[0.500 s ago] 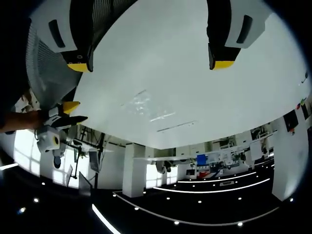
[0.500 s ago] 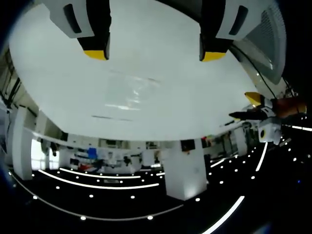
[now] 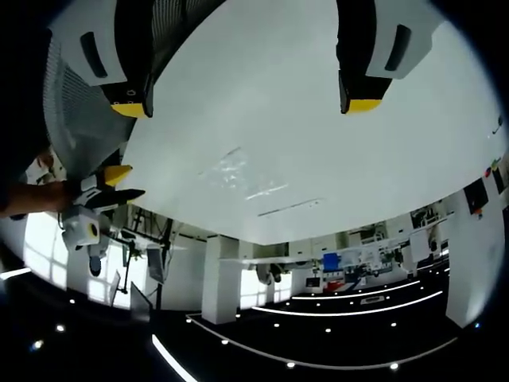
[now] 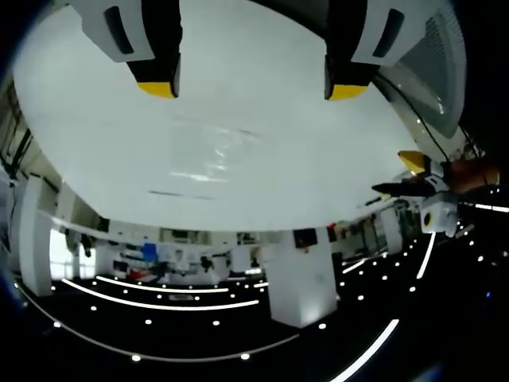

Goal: Open the resealable bag by pulling the two sides of the seal apart until the entire bag opening is separated and visibly accessible.

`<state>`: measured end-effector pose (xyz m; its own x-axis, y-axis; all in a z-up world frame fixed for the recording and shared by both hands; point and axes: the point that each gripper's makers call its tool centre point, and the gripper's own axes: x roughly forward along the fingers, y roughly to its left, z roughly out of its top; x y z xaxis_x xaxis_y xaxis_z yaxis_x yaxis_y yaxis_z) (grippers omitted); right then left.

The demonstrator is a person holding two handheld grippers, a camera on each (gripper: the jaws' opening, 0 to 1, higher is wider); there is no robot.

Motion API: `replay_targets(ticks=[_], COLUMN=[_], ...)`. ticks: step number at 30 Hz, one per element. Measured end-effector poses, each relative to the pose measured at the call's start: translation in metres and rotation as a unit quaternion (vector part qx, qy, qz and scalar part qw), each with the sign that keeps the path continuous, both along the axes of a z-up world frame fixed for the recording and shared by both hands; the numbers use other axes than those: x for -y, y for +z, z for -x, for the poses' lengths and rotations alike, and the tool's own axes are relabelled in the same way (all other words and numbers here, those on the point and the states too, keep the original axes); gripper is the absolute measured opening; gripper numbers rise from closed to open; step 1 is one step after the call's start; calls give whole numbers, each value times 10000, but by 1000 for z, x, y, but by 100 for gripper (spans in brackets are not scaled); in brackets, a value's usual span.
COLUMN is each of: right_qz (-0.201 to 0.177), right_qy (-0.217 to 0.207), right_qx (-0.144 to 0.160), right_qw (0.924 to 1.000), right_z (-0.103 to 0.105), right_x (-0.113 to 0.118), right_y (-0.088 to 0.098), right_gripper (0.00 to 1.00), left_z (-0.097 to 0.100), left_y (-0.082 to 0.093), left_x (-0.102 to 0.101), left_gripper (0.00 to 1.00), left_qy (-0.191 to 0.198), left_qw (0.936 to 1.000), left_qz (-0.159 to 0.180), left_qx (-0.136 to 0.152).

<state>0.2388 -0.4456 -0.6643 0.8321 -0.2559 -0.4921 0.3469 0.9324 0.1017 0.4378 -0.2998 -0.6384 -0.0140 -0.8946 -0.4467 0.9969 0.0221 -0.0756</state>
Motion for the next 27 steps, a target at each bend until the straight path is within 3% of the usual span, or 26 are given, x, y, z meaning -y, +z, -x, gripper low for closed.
replay_targets(ticks=[27], right_qz=[-77], right_qy=[-15], right_qx=[-5], right_qw=[10000], right_z=[1], right_x=[1], right_y=[-1], right_gripper=[69], left_z=[2], left_y=[-5], left_x=[0], left_gripper=[94], left_qy=[-96], left_qw=[9999], left_qz=[-122], left_qx=[46])
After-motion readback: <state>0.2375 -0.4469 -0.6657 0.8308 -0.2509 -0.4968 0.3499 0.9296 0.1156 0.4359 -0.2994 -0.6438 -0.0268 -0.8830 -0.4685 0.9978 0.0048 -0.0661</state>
